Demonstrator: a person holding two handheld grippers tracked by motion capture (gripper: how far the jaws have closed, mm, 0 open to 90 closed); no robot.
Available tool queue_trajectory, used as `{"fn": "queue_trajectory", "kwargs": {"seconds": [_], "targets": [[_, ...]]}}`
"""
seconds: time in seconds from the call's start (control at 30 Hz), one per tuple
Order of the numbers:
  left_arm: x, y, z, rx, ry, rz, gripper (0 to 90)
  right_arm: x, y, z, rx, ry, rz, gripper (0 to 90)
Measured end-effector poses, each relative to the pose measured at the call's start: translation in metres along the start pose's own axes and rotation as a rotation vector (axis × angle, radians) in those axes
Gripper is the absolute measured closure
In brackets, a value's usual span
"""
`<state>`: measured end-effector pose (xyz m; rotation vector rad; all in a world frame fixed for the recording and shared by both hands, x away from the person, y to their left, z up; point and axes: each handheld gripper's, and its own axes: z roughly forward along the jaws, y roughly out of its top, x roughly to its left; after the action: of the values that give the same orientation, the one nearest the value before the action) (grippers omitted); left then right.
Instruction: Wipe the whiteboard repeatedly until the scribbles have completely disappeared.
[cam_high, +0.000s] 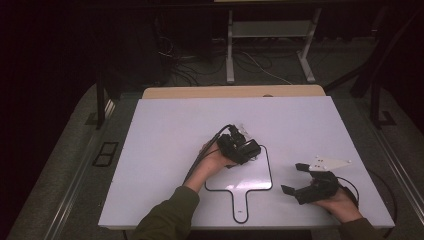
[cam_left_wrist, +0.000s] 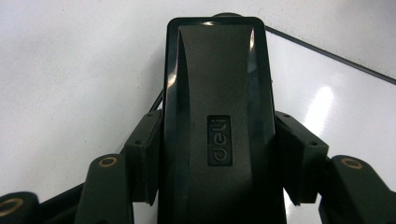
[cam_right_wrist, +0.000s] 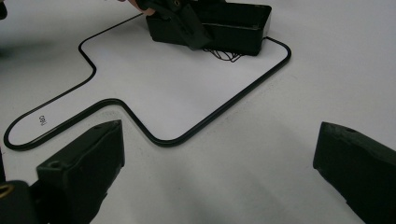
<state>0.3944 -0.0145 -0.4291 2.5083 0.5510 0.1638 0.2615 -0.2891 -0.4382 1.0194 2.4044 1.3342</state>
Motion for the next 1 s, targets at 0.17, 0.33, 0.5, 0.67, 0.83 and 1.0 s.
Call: {"fn": "queue_trajectory", "kwargs": {"seconds": [0.17,0.33,0.5,0.67,0.83,1.0], "targets": [[0.0,0.0,0.001,-0.019,-0.011,-0.029,38.6,-0.001,0.0,0.0,-0.002,0.001,0.004,0.9],[-0.001,0.001,0.003,-0.068,-0.03,-0.059,38.2,-0.001,0.0,0.0,-0.004,0.0,0.004,0.8],[0.0,0.006,-0.002,-0.091,-0.036,-0.051,39.2,-0.001,0.0,-0.001,-0.006,-0.001,0.004,0.9],[-0.002,0.01,0.001,-0.077,-0.039,-0.043,39.3,-0.001,0.0,-0.001,-0.006,0.0,0.002,0.8],[-0.004,0.019,0.004,-0.043,-0.035,0.005,39.5,-0.001,0.0,-0.001,-0.005,0.001,0.002,0.9],[-0.007,0.026,0.009,-0.043,-0.034,0.033,39.6,-0.001,0.0,-0.001,-0.004,0.001,0.003,0.9]]}}
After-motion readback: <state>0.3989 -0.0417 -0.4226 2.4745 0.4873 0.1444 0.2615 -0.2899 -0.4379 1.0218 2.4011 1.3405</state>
